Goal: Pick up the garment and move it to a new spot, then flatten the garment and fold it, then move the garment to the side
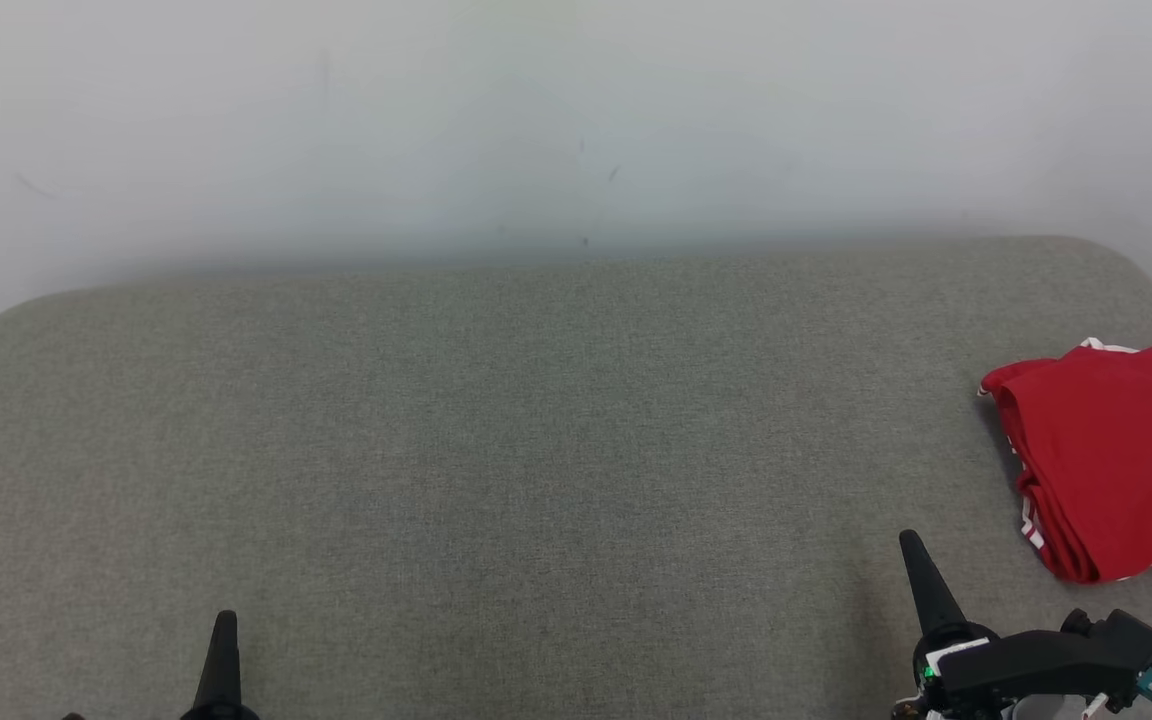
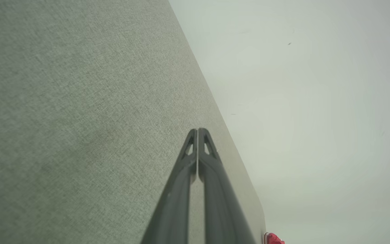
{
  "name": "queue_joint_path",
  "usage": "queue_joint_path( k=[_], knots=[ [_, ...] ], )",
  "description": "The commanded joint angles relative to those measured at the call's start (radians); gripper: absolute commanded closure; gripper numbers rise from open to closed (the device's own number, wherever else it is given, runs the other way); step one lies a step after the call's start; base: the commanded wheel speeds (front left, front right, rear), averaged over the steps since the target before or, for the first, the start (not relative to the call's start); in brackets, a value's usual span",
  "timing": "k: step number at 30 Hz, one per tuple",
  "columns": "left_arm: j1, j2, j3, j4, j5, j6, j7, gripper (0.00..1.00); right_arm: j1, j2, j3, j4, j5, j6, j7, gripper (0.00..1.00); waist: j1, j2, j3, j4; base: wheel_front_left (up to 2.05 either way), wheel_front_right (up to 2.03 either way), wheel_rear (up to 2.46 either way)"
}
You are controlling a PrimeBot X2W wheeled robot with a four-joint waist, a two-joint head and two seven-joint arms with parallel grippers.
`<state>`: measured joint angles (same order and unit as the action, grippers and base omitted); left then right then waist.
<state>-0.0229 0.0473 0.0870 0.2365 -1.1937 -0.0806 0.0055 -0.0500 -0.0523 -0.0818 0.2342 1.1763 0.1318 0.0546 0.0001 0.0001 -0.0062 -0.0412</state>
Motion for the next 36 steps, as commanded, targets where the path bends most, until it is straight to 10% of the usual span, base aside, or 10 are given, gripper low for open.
queue_joint_path(
  k=[1,36],
  knots=[
    [-0.021,0.004,0.005,-0.004,-0.033,-0.009,0.007,1.00,-0.019,0.002,-0.003,-0.005,0.028,-0.001,0.006,1.00,0.0000,-0.0001,0.000,0.001,0.00,0.00,0.00],
    [-0.072,0.004,0.022,0.006,-0.309,-0.041,0.082,1.00,-0.050,0.003,-0.024,0.006,0.320,-0.002,0.045,1.00,0.0000,-0.0001,0.006,0.028,0.00,0.00,0.00]
  ],
)
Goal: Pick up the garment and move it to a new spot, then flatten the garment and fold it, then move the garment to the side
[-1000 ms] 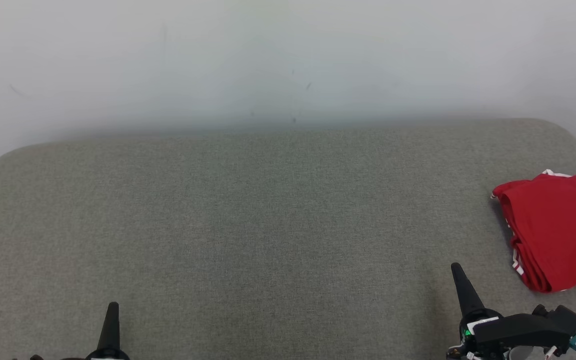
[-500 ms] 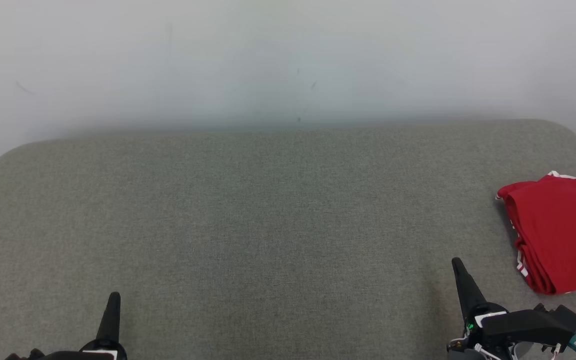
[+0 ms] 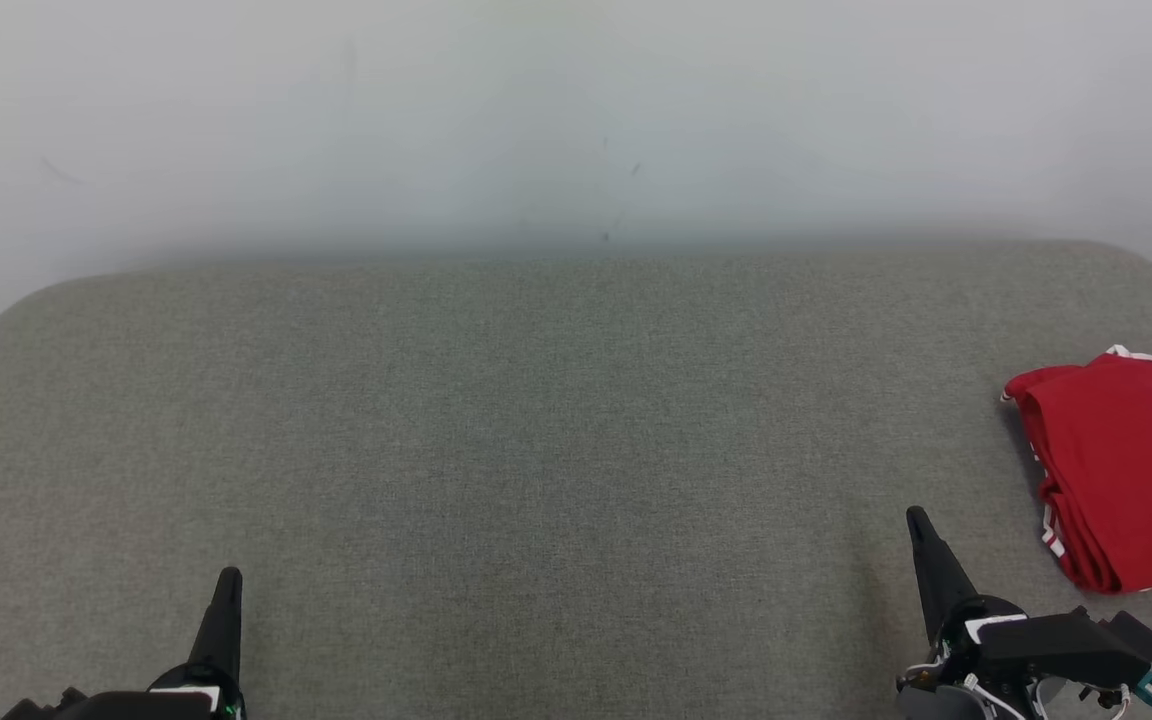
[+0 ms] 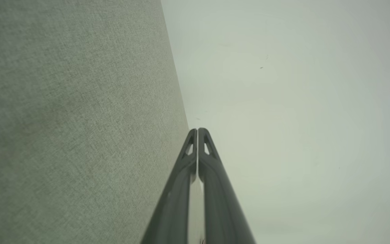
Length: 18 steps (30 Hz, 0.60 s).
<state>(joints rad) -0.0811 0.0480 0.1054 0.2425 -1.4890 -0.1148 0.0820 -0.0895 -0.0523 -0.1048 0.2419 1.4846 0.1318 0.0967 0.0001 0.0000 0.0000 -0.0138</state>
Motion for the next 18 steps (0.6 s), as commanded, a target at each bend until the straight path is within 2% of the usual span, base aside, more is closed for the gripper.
queue_joint_path(
  k=[1,18],
  knots=[
    [-0.014,0.003,0.004,0.000,-0.021,-0.008,0.007,1.00,-0.012,0.003,-0.002,-0.001,0.017,-0.002,0.005,1.00,0.0000,0.0000,0.000,0.001,0.00,0.00,0.00],
    [-0.035,0.004,0.011,0.004,-0.129,-0.018,0.036,1.00,-0.024,0.004,-0.010,0.004,0.133,-0.002,0.019,1.00,-0.0001,0.0000,0.003,0.014,0.00,0.00,0.00]
  ],
)
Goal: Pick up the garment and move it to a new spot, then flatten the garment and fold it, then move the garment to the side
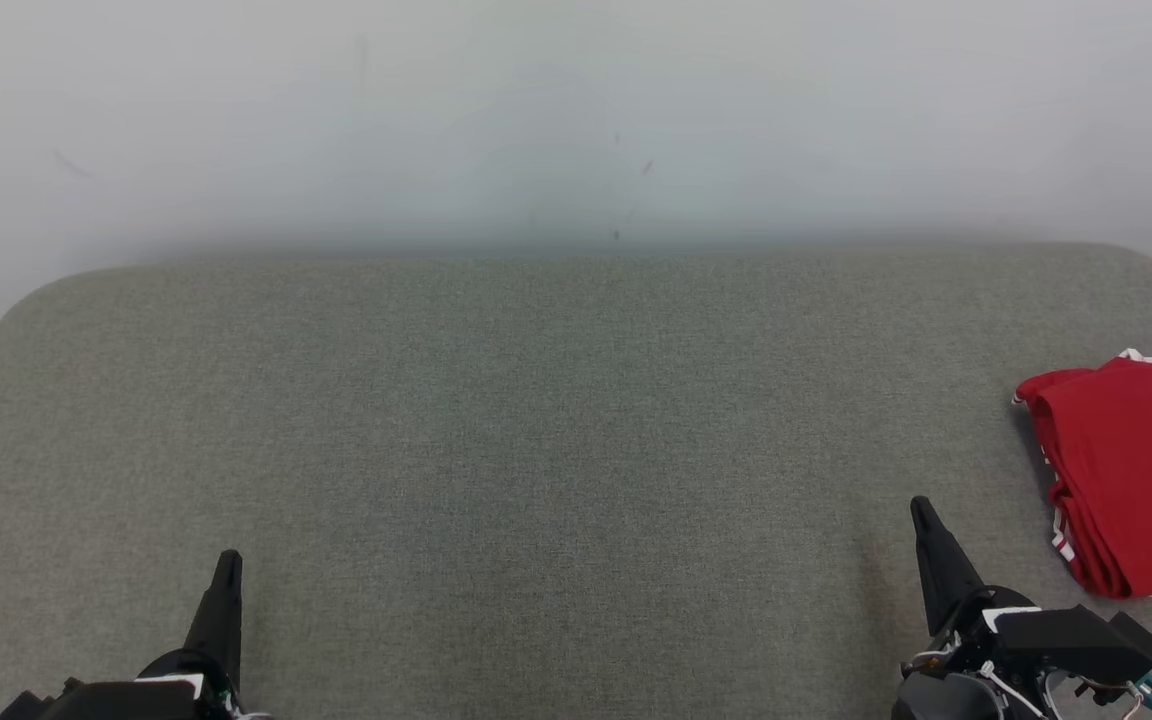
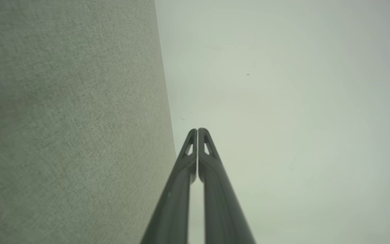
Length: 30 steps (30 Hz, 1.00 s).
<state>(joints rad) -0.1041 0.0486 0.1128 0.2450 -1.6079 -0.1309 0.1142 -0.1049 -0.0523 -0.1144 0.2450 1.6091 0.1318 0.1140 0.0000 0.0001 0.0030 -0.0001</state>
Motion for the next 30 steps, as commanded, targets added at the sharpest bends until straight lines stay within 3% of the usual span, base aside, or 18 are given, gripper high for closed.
queue_joint_path(
  k=[1,30],
  knots=[
    [-0.011,0.003,0.003,0.002,-0.008,-0.002,0.002,1.00,-0.008,0.004,-0.001,0.000,0.005,-0.002,0.001,1.00,0.0000,-0.0001,0.000,0.000,0.00,0.00,0.00],
    [-0.010,0.003,0.003,0.001,-0.007,-0.002,0.002,1.00,-0.007,0.004,0.000,0.000,0.005,-0.002,0.001,1.00,0.0000,-0.0001,0.000,0.000,0.00,0.00,0.00]
  ],
)
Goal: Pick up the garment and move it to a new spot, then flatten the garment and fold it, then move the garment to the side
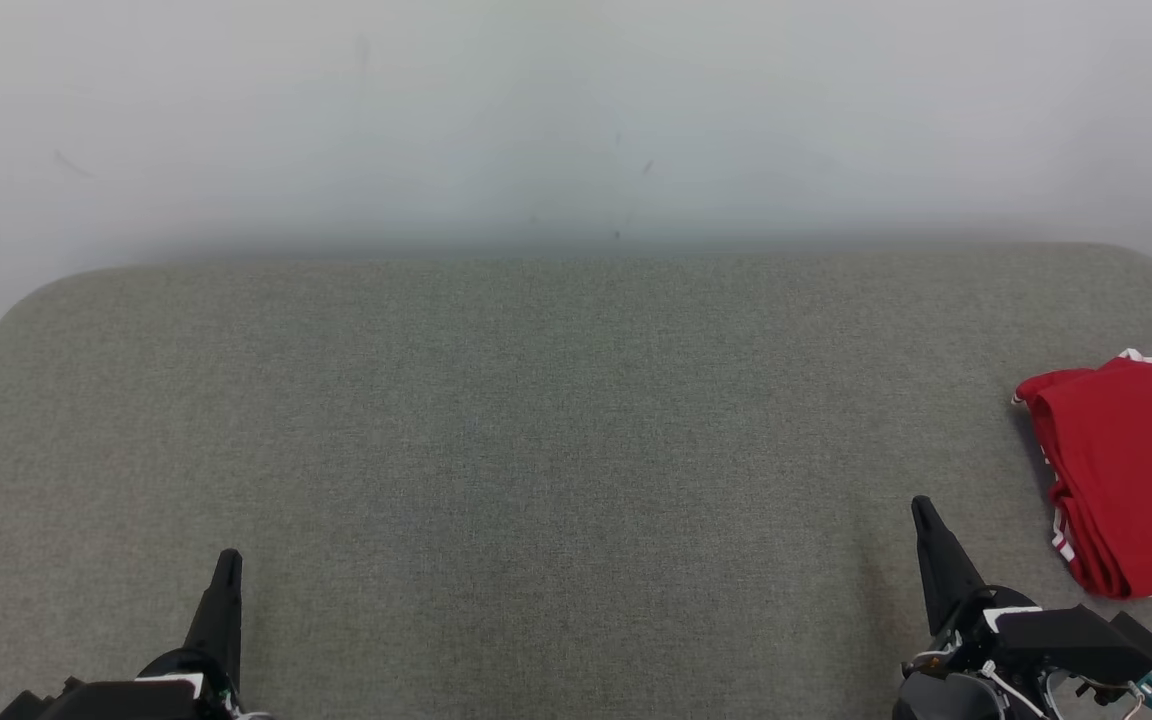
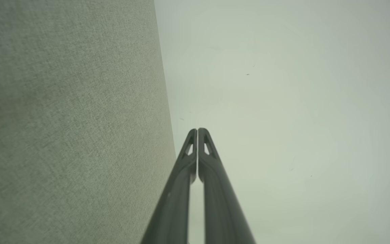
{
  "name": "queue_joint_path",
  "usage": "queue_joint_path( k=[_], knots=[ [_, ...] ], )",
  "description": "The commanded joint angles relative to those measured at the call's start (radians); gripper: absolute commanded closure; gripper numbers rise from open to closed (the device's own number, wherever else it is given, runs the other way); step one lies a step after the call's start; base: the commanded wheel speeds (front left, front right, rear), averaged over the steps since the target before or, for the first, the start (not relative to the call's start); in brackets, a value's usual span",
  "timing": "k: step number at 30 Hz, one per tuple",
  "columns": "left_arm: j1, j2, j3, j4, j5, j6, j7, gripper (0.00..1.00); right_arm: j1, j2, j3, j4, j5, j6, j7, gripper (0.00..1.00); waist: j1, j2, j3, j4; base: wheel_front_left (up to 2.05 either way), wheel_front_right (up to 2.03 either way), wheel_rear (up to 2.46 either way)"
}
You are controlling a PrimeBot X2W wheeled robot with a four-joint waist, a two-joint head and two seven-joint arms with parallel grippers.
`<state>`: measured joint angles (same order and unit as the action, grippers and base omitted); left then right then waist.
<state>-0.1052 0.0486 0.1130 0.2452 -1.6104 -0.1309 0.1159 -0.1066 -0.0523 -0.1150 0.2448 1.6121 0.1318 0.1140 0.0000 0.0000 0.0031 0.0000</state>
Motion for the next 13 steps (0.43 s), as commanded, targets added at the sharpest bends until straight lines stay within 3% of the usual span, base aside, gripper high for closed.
queue_joint_path(
  k=[1,13],
  knots=[
    [-0.009,0.003,0.003,0.001,-0.005,-0.002,0.000,1.00,-0.005,0.004,0.001,0.001,0.002,-0.002,0.001,1.00,0.0000,0.0000,0.000,0.000,0.00,0.00,0.00],
    [-0.009,0.003,0.002,0.001,-0.005,-0.002,0.000,1.00,-0.005,0.004,0.000,0.001,0.002,-0.002,0.001,1.00,0.0000,0.0000,0.000,0.000,0.00,0.00,0.00]
  ],
)
